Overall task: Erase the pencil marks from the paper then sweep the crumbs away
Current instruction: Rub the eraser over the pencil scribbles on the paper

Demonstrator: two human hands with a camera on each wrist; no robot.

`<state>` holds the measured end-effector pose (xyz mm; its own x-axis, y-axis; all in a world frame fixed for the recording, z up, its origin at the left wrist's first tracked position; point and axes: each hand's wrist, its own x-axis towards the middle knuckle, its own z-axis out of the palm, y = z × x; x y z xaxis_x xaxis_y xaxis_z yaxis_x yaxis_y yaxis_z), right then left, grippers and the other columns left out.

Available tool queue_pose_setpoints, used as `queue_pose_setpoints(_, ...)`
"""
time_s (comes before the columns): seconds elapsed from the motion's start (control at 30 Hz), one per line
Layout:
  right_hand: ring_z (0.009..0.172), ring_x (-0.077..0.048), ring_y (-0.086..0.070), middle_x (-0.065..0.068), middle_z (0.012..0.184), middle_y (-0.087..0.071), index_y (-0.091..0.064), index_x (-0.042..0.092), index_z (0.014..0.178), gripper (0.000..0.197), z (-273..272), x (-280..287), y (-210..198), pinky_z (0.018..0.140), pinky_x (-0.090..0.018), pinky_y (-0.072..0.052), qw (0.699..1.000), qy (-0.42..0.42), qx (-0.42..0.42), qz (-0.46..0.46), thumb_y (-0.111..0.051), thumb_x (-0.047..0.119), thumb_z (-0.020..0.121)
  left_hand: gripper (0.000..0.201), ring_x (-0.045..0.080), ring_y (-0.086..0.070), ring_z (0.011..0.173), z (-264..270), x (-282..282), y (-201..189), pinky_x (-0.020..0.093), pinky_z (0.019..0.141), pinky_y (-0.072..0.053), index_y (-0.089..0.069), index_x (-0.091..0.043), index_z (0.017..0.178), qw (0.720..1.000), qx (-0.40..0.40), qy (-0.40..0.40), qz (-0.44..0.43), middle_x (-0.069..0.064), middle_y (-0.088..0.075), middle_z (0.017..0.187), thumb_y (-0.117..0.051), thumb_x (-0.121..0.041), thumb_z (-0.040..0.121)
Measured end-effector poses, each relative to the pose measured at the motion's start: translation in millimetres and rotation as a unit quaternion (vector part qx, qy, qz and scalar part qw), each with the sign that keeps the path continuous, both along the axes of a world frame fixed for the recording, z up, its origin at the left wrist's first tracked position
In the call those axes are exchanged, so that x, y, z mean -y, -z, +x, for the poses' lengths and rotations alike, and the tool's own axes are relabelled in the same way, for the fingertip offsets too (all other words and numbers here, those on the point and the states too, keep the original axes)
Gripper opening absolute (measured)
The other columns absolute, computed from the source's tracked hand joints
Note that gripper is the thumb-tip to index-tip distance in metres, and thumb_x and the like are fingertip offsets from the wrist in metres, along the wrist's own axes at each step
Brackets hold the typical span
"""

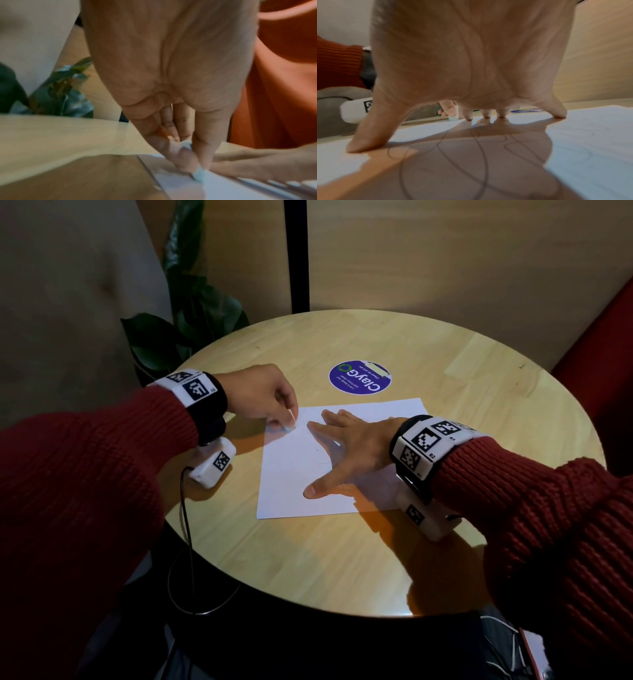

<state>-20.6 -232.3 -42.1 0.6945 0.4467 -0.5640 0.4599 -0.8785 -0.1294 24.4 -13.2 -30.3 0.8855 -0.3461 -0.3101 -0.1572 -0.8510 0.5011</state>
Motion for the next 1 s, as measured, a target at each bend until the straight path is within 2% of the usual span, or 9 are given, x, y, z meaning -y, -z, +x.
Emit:
queue_pose_setpoints(0.13,0.157,-0.013,0.023,0.012,0.172,0.023,0.012,0.041,0.164,0.129,-1.4,0.5,-1.1,0.124,-0.061,0.0,1.0,0.003,0.002,0.004,-0.064,0.089,0.071,0.007,0.005,-0.068,0.07,-6.3,5.6,-1.7,0.023,0.077,-0.056,-0.086,-0.013,0.094,0.998,-0.058,0.032,-0.004,0.009,-0.083,0.086,-0.087,-0.015,0.088)
queue_pose_setpoints(0.27,0.157,-0.013,0.023,0.012,0.172,0.022,0.012,0.04,0.164,0.129,-2.9,0.9,-2.8,0.125,-0.058,0.001,1.0,0.002,0.002,0.008,-0.065,0.088,0.072,0.001,-0.002,-0.065,0.062,4.0,-4.8,-1.6,0.031,0.081,-0.055,-0.085,-0.017,0.088,0.999,0.027,-0.017,0.036,-0.002,-0.082,0.076,-0.085,-0.018,0.089)
queue_pose_setpoints(0.4,0.157,-0.013,0.023,0.012,0.171,0.023,0.012,0.04,0.164,0.13,-2.0,0.8,-2.2,0.125,-0.058,0.001,1.0,0.0,-0.001,0.006,-0.065,0.088,0.071,0.005,0.002,-0.067,0.067,-7.5,-1.0,-0.5,0.021,0.074,-0.054,-0.085,-0.016,0.093,0.999,-0.035,0.03,0.02,0.004,-0.083,0.084,-0.086,-0.02,0.089)
queue_pose_setpoints(0.57,0.157,-0.014,0.023,0.011,0.172,0.023,0.012,0.038,0.165,0.129,-3.0,0.0,-2.7,0.125,-0.058,0.0,1.0,-0.003,0.004,0.003,-0.064,0.087,0.073,0.003,0.008,-0.069,0.07,1.6,-17.2,-3.7,0.032,0.076,-0.055,-0.084,-0.02,0.084,0.996,0.036,-0.021,0.08,-0.001,-0.081,0.074,-0.084,-0.02,0.087)
queue_pose_setpoints(0.67,0.158,-0.014,0.022,0.011,0.172,0.022,0.012,0.038,0.165,0.13,-0.8,0.2,-0.9,0.125,-0.058,0.0,1.0,-0.007,0.004,0.001,-0.063,0.089,0.072,0.004,0.001,-0.068,0.067,-9.5,-8.5,-1.6,0.027,0.08,-0.055,-0.085,-0.02,0.09,0.999,-0.012,0.003,0.04,-0.004,-0.082,0.078,-0.086,-0.022,0.088)
queue_pose_setpoints(0.73,0.158,-0.016,0.021,0.01,0.173,0.02,0.011,0.037,0.165,0.13,-1.0,-0.3,0.9,0.125,-0.058,-0.001,1.0,-0.009,0.009,0.001,-0.062,0.09,0.072,0.002,0.002,-0.067,0.066,-8.6,-9.3,-0.3,0.027,0.078,-0.053,-0.085,-0.019,0.089,0.999,0.005,-0.007,0.044,-0.002,-0.081,0.076,-0.086,-0.021,0.089)
queue_pose_setpoints(0.8,0.161,-0.02,0.012,0.006,0.175,0.01,0.006,0.035,0.166,0.128,-0.1,-2.7,4.4,0.124,-0.06,-0.008,0.999,-0.012,0.035,0.001,-0.058,0.093,0.071,0.002,0.008,-0.07,0.071,-5.6,-9.7,-2.3,0.028,0.076,-0.054,-0.084,-0.02,0.088,0.996,0.056,-0.026,0.072,-0.004,-0.081,0.076,-0.084,-0.021,0.089)
queue_pose_setpoints(0.87,0.158,-0.025,-0.009,0.002,0.171,-0.012,-0.009,0.035,0.164,0.12,-0.6,-6.6,10.3,0.116,-0.068,-0.022,0.997,-0.013,0.082,-0.007,-0.05,0.098,0.071,0.002,0.01,-0.072,0.076,-8.2,-2.5,-2.5,0.027,0.076,-0.055,-0.083,-0.022,0.091,0.997,0.06,-0.021,0.048,-0.004,-0.082,0.081,-0.084,-0.023,0.09)
queue_pose_setpoints(1.0,0.136,-0.027,-0.033,0.0,0.144,-0.038,-0.037,0.039,0.149,0.081,-4.8,-7.4,8.0,0.103,-0.064,-0.029,0.988,-0.009,0.14,-0.058,-0.038,0.089,0.085,0.003,0.005,-0.069,0.07,-15.0,9.6,6.7,0.012,0.065,-0.051,-0.084,-0.019,0.092,0.999,0.032,0.012,0.025,0.0,-0.083,0.085,-0.084,-0.022,0.09)
